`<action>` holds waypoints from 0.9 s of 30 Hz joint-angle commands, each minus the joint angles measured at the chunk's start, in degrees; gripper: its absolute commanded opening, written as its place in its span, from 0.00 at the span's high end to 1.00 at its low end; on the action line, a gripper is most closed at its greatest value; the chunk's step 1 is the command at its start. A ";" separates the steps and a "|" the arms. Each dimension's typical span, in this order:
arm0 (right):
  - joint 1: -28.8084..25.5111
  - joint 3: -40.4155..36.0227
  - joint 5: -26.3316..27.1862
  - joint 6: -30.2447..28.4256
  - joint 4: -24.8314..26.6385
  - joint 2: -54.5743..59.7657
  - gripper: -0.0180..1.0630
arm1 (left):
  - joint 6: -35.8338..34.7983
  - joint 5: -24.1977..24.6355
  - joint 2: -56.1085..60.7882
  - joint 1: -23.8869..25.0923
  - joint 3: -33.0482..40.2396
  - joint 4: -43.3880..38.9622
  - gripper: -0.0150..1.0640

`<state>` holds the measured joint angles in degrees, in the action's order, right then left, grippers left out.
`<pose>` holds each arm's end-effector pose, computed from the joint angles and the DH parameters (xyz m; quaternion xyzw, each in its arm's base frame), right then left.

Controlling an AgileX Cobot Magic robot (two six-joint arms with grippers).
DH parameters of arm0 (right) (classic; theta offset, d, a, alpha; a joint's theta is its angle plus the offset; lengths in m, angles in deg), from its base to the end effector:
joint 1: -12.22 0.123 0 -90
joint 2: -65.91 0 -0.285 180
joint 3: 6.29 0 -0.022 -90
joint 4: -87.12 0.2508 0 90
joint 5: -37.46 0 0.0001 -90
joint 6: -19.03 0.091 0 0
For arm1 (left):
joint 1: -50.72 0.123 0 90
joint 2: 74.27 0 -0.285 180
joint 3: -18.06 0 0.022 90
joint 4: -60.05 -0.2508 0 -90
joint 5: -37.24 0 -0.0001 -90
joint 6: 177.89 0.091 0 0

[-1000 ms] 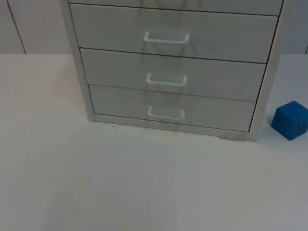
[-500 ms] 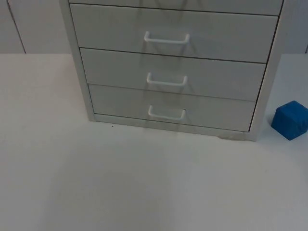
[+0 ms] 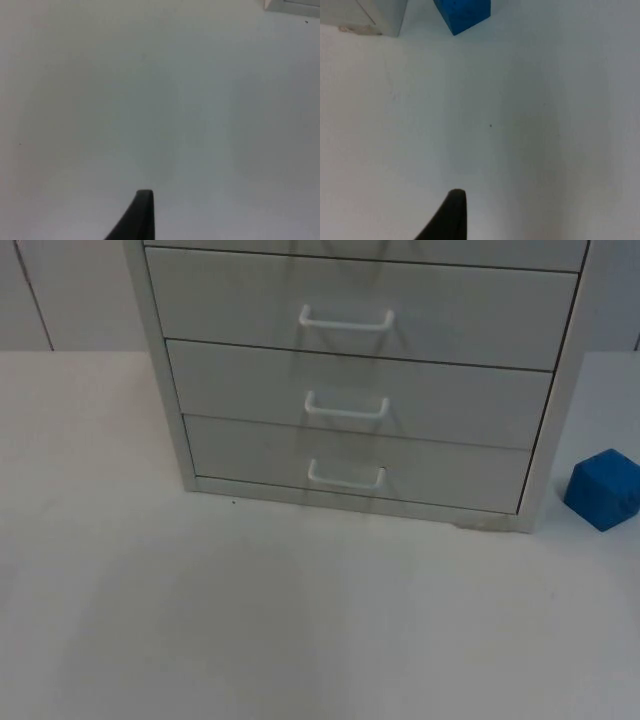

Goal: Open the drawer with the left hand, place the block into the drawer with the right hand, then close the drawer with the left hand.

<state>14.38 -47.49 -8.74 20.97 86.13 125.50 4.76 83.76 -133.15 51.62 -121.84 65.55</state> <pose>0.1556 0.0047 0.2671 -0.0058 0.9587 0.0025 0.2842 0.1555 -0.0039 0.2748 -0.0066 0.9541 -0.0338 0.2974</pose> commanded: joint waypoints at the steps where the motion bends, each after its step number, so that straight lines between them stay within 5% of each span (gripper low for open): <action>1: -0.20 0.20 0.49 -0.26 -0.28 -0.04 0.01 | 0.27 -1.71 -0.33 -0.13 -0.33 0.80 0.01; 7: -0.20 0.20 0.56 -0.26 -0.25 -0.04 0.01 | 3.63 -2.38 -0.33 -0.13 -0.33 3.46 0.03; 18: -0.20 0.20 0.99 -0.26 -0.25 -0.04 0.01 | 20.72 -3.92 -2.54 -0.13 -0.33 19.58 0.51; 22: -0.20 0.20 1.35 -0.26 -0.25 -0.04 0.01 | 30.86 -2.14 -6.75 -1.81 -0.33 28.35 0.45; 27: -0.20 0.20 1.68 -0.26 -0.25 -0.04 0.01 | 32.44 -4.14 -14.48 -8.16 -0.33 28.31 0.44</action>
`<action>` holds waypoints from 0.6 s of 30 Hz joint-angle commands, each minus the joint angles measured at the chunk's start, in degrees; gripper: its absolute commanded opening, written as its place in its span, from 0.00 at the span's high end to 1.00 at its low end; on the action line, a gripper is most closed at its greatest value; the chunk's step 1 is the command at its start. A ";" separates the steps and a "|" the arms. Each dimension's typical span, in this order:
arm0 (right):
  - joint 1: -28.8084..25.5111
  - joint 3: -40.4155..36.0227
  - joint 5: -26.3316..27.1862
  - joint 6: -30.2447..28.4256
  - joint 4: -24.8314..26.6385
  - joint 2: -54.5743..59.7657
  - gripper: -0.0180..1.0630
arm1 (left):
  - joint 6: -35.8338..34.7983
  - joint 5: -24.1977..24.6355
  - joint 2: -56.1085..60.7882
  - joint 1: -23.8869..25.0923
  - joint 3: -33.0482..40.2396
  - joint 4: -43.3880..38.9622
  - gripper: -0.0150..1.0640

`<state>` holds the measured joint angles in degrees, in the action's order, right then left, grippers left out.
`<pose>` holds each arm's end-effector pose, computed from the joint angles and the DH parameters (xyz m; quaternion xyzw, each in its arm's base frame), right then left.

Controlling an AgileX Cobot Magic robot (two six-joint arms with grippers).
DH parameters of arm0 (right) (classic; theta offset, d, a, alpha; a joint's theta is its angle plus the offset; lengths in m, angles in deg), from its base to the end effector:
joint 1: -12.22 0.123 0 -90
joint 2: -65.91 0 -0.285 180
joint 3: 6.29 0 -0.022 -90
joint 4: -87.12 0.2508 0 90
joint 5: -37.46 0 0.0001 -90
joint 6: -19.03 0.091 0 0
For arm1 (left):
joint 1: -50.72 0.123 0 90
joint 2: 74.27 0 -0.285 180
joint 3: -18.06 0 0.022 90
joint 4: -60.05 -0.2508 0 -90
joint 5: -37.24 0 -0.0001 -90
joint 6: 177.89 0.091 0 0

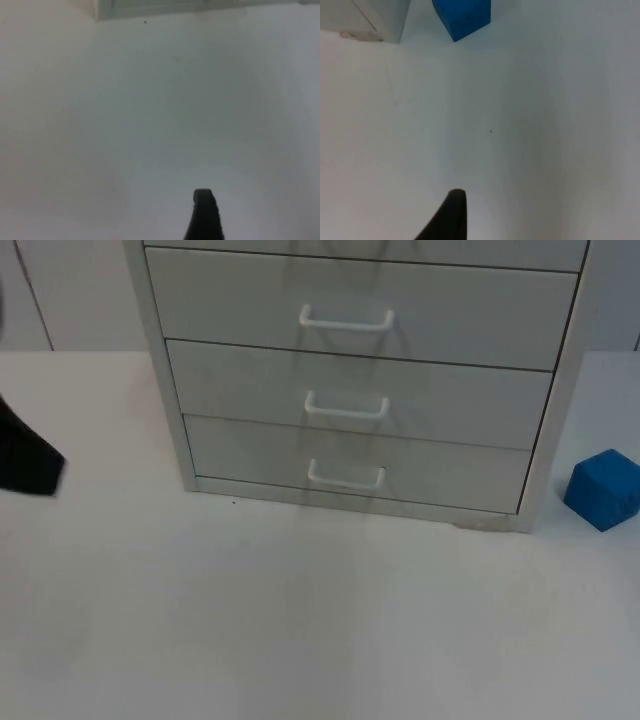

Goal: Open the drawer with the left hand, place the block into the drawer with the right hand, then close the drawer with the left hand.

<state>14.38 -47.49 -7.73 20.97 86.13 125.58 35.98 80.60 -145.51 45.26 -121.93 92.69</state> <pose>0.1572 0.0048 0.2678 -0.0059 0.9564 0.0028 0.2919 0.1885 -0.0519 0.2494 0.1673 0.9344 -0.1742 0.2617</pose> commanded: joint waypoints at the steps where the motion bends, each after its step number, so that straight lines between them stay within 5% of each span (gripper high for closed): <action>1: -0.20 0.20 0.78 -0.26 -0.25 -0.12 0.01 | 2.36 -1.92 -4.01 -4.00 -0.23 1.17 0.44; 9: -0.20 0.20 0.90 -0.26 -0.25 -0.12 0.01 | 3.76 -4.12 -16.77 -19.51 -5.68 -5.98 0.44; 14: -0.20 0.20 1.10 -0.26 -0.25 -0.12 0.01 | 3.14 -11.66 -23.51 -32.39 -10.93 -23.06 0.44; 18: -0.20 0.20 1.33 -0.26 -0.25 -0.12 0.01 | 3.14 -19.55 -26.01 -37.65 -11.20 -35.87 0.44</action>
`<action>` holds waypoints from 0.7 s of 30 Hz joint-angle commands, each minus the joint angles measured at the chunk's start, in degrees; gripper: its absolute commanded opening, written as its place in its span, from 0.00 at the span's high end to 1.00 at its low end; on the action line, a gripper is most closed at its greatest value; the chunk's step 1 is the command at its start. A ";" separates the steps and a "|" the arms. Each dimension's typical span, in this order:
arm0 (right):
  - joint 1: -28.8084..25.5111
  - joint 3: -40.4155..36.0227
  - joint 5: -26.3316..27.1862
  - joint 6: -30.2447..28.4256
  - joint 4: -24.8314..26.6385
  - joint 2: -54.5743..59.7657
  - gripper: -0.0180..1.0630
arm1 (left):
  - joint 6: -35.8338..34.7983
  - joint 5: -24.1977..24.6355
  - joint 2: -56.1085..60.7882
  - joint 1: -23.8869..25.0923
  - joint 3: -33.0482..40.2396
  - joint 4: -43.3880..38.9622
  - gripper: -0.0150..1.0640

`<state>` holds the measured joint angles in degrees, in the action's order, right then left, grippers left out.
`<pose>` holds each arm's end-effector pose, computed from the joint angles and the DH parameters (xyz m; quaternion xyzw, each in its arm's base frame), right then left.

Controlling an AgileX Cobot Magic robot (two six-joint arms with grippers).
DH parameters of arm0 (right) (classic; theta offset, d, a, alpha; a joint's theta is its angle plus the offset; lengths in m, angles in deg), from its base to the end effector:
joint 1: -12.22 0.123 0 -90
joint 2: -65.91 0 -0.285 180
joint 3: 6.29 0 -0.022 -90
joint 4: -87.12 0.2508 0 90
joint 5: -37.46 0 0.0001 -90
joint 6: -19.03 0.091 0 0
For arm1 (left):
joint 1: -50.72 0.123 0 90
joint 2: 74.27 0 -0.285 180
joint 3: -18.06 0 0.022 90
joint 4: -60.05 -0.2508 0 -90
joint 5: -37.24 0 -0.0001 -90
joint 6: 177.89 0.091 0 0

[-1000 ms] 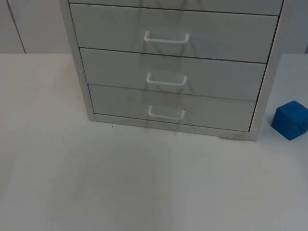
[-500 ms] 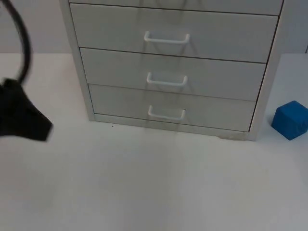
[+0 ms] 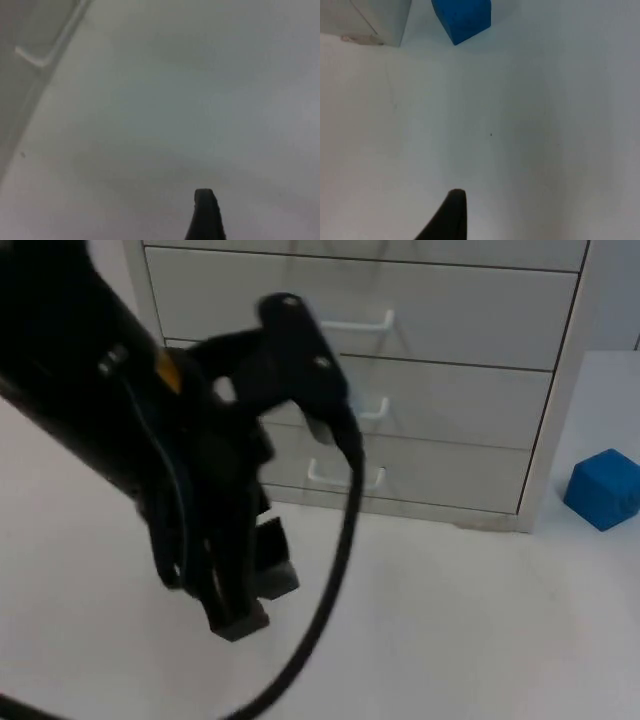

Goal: Open the drawer with the left hand, place the block into the drawer with the right hand, then close the drawer with the left hand.

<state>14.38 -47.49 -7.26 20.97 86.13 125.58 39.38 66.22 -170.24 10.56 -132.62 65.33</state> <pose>0.1578 0.0048 0.2682 -0.0059 0.9552 0.0030 0.2959 0.2164 -0.1879 0.1977 0.5823 0.7813 -0.0363 0.2216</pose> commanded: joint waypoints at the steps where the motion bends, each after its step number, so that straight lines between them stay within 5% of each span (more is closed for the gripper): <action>1: -0.20 0.20 0.86 -0.26 -0.25 -0.12 0.01 | -0.56 -6.75 -2.06 -3.56 -0.51 -10.95 0.44; 14: -0.20 0.20 0.86 -0.26 -0.15 -0.12 0.01 | -6.72 -21.62 -11.92 -3.72 -0.51 -31.44 0.44; 21: -0.20 0.20 1.26 -0.26 -0.14 -0.12 0.01 | -10.24 -20.31 -19.30 -3.72 -5.44 -33.34 0.44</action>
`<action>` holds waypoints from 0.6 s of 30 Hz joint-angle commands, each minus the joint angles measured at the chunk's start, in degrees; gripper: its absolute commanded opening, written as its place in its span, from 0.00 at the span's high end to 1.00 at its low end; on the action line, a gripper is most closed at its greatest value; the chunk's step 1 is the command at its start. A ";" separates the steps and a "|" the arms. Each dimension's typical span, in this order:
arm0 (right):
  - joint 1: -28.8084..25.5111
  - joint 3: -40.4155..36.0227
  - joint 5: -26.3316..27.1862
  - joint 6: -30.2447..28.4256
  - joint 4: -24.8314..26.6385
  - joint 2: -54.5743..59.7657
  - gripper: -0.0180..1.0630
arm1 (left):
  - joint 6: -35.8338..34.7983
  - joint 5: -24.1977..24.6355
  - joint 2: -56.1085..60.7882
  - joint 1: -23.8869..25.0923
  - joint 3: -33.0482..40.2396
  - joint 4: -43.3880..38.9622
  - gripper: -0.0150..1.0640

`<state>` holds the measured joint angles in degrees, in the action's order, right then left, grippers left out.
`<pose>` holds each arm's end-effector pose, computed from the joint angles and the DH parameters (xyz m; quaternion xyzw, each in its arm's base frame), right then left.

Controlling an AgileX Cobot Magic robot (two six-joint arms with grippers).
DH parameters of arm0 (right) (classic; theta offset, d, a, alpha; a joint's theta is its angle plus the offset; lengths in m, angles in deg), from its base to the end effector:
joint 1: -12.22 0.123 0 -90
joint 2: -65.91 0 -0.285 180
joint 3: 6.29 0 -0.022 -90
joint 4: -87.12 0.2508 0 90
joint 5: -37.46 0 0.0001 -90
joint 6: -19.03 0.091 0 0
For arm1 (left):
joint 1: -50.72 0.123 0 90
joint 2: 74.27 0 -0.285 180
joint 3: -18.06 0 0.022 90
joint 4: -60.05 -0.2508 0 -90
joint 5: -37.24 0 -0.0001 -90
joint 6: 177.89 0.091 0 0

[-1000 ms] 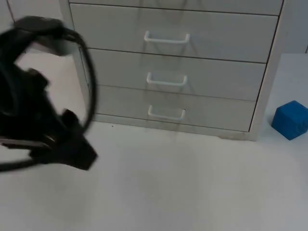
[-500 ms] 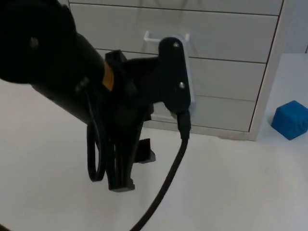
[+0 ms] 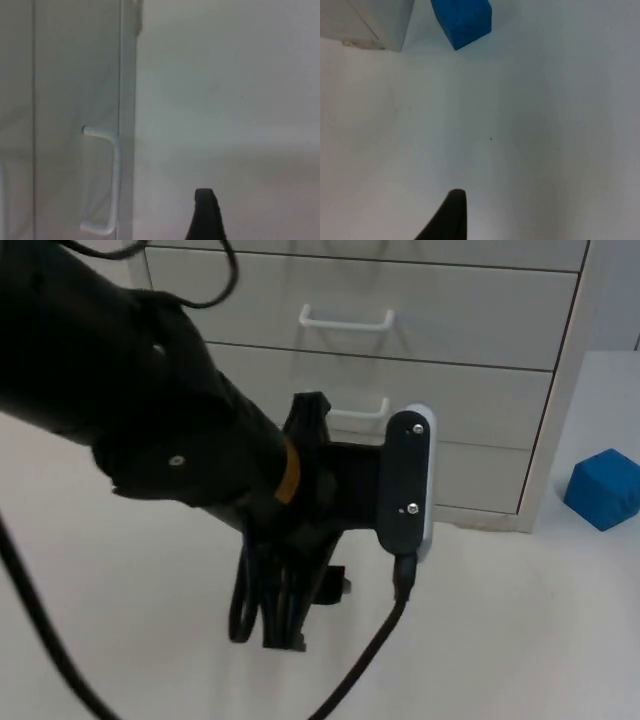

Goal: Open the drawer with the left hand, place the block into the drawer with the right hand, then close the drawer with the left hand.

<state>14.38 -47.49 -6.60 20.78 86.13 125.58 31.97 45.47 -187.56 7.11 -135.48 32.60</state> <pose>0.1587 0.0049 0.2688 -0.0075 0.9535 0.0027 0.3014 0.2509 -0.2307 0.1313 0.7319 0.6189 0.0646 0.2777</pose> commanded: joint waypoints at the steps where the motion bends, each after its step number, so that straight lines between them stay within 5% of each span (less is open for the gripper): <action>1: -0.20 0.20 0.59 -0.07 -0.14 -0.12 0.01 | -3.46 0.54 -3.05 -0.27 -3.67 -0.62 0.44; 10: -0.20 0.20 0.59 -0.07 -0.14 -0.12 0.01 | -6.96 5.84 -8.53 -0.27 -11.82 -2.57 0.44; 18: -0.20 0.20 0.59 -0.07 -0.14 -0.12 0.01 | -27.78 8.95 -11.46 -0.40 -13.16 -27.98 0.44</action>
<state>14.38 -47.49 -6.47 20.78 86.13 125.58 8.84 54.09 -199.04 7.00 -148.23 9.01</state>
